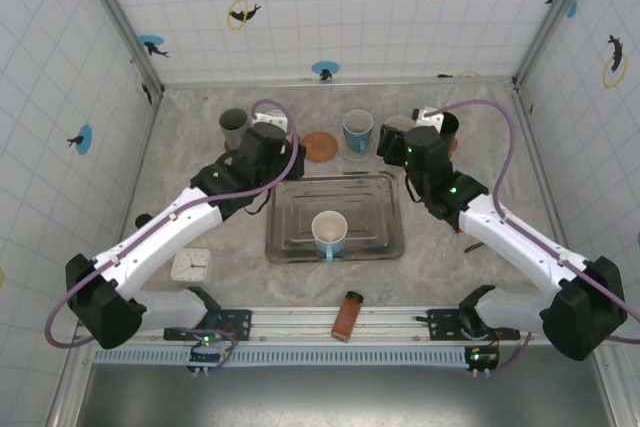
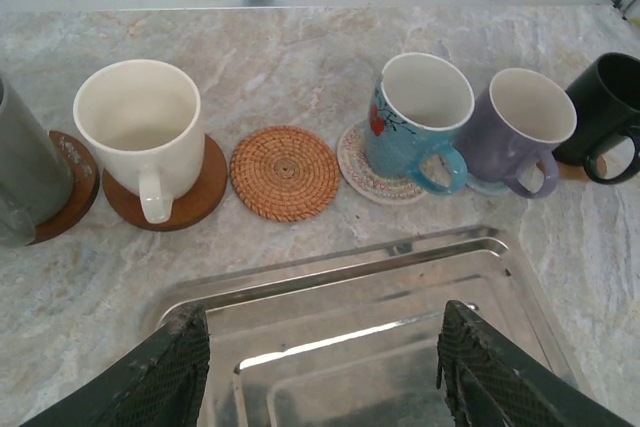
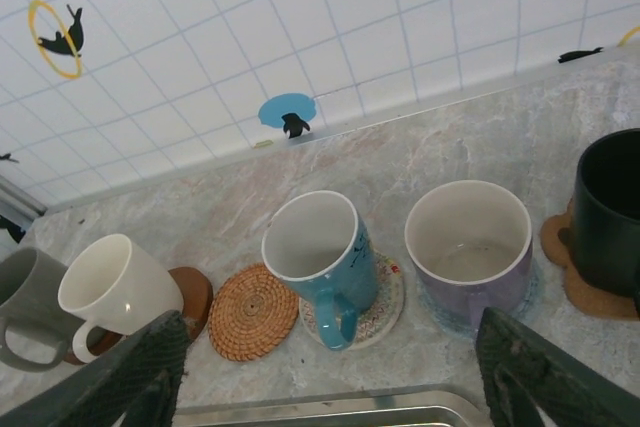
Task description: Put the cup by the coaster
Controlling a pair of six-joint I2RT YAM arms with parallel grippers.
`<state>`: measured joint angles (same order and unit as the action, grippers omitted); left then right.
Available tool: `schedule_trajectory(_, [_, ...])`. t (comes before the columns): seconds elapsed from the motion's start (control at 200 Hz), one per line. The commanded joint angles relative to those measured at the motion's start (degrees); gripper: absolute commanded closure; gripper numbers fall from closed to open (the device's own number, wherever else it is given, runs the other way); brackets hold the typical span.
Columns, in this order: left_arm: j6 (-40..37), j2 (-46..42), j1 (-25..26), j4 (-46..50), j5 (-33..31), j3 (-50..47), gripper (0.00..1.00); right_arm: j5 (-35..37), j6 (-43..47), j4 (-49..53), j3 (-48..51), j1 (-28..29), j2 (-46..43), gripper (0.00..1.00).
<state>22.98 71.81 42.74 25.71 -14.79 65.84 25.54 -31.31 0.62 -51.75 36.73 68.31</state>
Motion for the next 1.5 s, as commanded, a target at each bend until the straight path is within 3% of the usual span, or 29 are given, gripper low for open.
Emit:
schedule_trajectory(0.0, [0.57,0.26,2.06,4.26,-3.02,3.59,0.38,2.47,-1.47,-4.18,2.08,-0.40,-2.17,0.18])
schedule_trajectory(0.486, [2.58,6.33,15.35,17.69,-2.09,7.05,0.35,6.50,-2.39,-5.05,7.56,-2.68,-6.51,0.00])
schedule_trajectory(0.966, [10.37,5.04,24.06,22.49,1.43,0.05,0.29,6.19,-2.77,-5.06,8.36,-3.93,-6.26,0.01])
schedule_trajectory(1.497, [16.43,2.35,27.06,20.10,4.82,-7.21,0.26,5.84,-3.39,-4.49,8.08,-4.48,-5.48,0.01])
